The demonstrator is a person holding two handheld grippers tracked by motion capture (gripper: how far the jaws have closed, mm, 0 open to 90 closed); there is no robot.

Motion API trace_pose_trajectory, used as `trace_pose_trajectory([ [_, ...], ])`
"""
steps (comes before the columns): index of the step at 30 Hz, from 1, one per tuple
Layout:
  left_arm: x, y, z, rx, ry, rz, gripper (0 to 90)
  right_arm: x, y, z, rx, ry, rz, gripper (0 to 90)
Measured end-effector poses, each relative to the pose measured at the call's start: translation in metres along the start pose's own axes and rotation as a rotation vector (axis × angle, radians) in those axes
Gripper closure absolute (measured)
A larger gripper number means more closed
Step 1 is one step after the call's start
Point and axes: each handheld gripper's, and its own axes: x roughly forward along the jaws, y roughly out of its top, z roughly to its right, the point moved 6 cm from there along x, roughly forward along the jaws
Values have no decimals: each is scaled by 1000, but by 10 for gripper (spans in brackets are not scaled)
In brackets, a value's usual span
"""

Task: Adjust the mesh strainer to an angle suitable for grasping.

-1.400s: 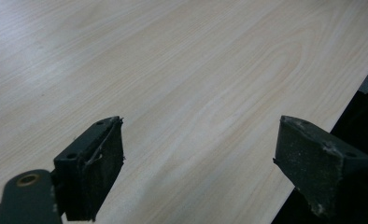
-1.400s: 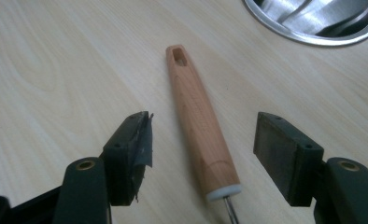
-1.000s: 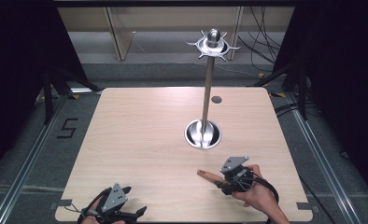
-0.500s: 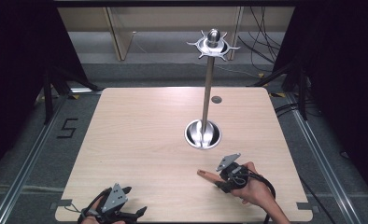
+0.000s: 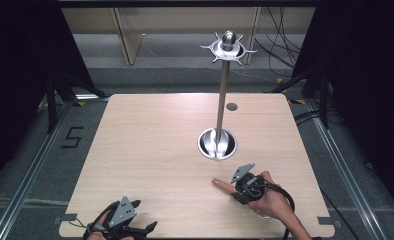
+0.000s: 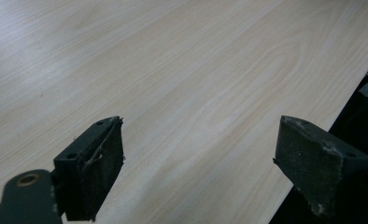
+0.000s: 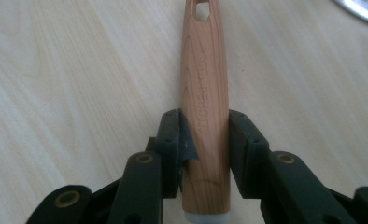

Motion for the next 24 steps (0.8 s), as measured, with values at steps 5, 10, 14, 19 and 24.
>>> trace_pose_trajectory([
  [5, 1, 0, 1, -6, 6, 0, 149, -19, 1, 8, 37, -39, 88, 687],
  [10, 0, 0, 0, -7, 6, -4, 149, -32, 0, 17, 81, -73, 159, 688],
  [14, 0, -1, 1, -20, -2, -11, 149, -41, -2, 19, 91, -56, 201, 689],
  [19, 1, 1, 4, -43, -7, 23, 149, -51, -1, 23, 121, -57, 264, 690],
  [24, 0, 1, 2, -20, -4, 12, 149, -71, -2, 32, 161, -24, 357, 692],
])
